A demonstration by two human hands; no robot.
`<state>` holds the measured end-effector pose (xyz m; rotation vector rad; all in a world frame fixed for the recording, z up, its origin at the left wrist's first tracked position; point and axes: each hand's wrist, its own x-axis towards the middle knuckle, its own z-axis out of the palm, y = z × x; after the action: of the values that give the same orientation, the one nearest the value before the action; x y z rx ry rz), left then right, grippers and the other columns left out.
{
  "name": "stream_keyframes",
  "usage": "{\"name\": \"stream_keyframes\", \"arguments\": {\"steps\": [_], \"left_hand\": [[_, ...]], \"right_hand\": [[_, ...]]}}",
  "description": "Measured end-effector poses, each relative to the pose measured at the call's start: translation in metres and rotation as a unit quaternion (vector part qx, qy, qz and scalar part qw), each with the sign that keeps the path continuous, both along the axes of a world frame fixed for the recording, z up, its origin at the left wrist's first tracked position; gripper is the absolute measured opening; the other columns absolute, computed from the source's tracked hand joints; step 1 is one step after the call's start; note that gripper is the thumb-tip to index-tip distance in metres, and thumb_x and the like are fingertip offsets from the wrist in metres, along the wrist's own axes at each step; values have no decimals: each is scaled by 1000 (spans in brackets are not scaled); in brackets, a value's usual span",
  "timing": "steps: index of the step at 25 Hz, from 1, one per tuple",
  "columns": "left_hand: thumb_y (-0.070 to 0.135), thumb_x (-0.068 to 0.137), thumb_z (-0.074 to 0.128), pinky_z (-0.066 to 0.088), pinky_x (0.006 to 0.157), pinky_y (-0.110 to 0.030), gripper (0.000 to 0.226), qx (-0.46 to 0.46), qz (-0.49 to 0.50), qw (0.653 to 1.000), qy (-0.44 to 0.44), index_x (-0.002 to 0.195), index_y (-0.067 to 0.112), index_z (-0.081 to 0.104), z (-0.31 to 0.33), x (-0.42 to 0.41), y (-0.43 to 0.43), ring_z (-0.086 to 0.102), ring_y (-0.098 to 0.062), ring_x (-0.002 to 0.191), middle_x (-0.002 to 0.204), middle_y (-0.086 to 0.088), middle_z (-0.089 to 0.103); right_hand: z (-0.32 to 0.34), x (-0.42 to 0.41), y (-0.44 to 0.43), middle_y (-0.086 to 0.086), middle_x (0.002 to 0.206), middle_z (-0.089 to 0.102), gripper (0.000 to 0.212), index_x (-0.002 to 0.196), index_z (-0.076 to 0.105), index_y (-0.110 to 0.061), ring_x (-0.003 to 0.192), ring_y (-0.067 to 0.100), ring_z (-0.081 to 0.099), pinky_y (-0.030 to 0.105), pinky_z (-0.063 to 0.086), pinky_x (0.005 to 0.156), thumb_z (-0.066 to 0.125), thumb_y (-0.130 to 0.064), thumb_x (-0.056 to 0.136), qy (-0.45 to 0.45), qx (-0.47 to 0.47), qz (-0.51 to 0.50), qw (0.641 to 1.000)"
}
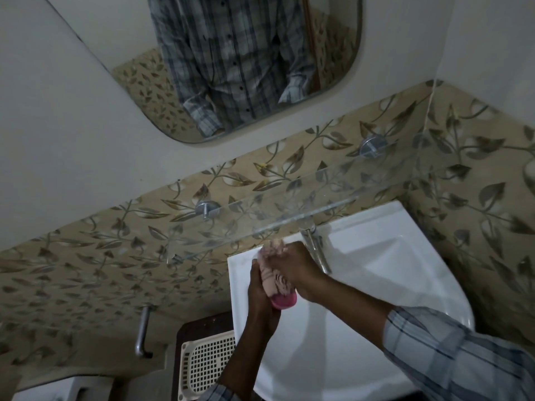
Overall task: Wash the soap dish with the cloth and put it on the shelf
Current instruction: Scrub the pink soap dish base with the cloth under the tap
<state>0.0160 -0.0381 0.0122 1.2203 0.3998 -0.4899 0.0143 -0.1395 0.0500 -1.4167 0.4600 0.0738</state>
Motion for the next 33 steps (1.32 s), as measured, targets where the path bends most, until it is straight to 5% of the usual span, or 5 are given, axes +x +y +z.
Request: {"name": "stream_keyframes", "arguments": {"steps": [9,17,23,31,33], "left_hand": [[55,92,47,52,83,-45,66,-42,-117,981,147,126,0,61,28,17,25,62,-37,91,109,-26,66],[51,93,49,60,74,-43,61,-43,-92,987,125,119,-3,61,34,26,30,67,-38,85,97,-26,70],[51,88,52,52,94,-50,67,-78,-88,989,86,125,-4,61,22,12,31,66,-40,103,117,-28,68],[52,88,47,57,80,-55,65,-163,-153,958,182,116,-3,68,35,14,36,66,-42,92,106,-28,68],[48,83,54,58,75,-54,59,-163,-157,957,179,112,-1,70,36,7,31,67,-42,86,103,-27,67]], "right_hand": [[-31,-15,-89,17,110,72,29,103,73,-3,102,31,67,48,47,99,46,-9,101,-555,-509,357,553],[-36,-48,-34,11,98,73,22,101,73,-5,85,28,69,33,58,75,73,-7,78,-475,-454,229,718],[-1,-39,-11,7,87,79,13,93,76,-12,80,21,76,49,61,80,74,-10,80,-52,60,24,997],[-18,-31,-50,8,124,68,41,128,64,-14,112,26,63,40,47,96,69,-12,87,-533,-544,255,595],[-24,-22,-48,9,127,66,44,130,62,-13,113,26,63,40,52,92,70,-10,87,-515,-567,259,589]]}}
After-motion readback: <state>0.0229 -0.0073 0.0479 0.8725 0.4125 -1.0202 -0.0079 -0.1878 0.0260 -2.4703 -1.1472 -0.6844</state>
